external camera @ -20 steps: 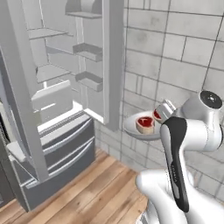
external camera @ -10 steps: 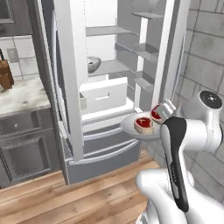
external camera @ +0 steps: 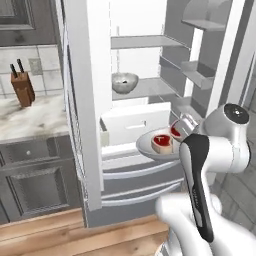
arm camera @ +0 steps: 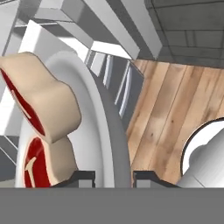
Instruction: Place the bowl with the lemon and squash on the second highest shelf of the fridge. Place the bowl with the steaks on the top shelf of the fridge.
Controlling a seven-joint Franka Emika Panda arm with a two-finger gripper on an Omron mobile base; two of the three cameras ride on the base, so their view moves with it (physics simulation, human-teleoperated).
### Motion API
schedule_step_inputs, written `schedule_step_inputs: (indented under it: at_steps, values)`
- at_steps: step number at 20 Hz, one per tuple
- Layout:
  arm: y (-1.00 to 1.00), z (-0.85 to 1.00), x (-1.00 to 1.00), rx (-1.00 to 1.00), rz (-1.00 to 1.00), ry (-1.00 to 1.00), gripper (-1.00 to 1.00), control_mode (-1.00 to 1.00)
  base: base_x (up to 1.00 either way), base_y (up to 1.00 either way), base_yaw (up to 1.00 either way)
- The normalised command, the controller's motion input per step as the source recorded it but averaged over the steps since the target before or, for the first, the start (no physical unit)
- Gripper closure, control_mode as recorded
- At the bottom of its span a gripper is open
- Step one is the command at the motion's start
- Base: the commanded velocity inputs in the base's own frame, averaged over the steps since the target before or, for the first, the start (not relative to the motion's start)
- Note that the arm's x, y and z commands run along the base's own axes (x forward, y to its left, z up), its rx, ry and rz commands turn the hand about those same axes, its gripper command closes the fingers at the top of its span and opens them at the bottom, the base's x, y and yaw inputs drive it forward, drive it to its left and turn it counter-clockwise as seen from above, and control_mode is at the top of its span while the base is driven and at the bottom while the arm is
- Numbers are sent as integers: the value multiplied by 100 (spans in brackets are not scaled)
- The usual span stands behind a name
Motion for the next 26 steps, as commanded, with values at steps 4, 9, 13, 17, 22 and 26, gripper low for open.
schedule_step_inputs:
  at_steps: [4, 9, 13, 17, 22, 26]
  values:
    - [0, 0, 0, 0, 0, 0, 100, 100, 69, -16, 15]
    - [0, 0, 0, 0, 0, 0, 100, 100, 95, 0, 9]
    - [0, 0, 0, 0, 0, 0, 100, 100, 77, -4, 6]
    - [0, 0, 0, 0, 0, 0, 100, 100, 46, -2, 6]
    - [0, 0, 0, 0, 0, 0, 100, 100, 55, 0, 4]
    - [0, 0, 0, 0, 0, 0, 100, 100, 54, 0, 0]
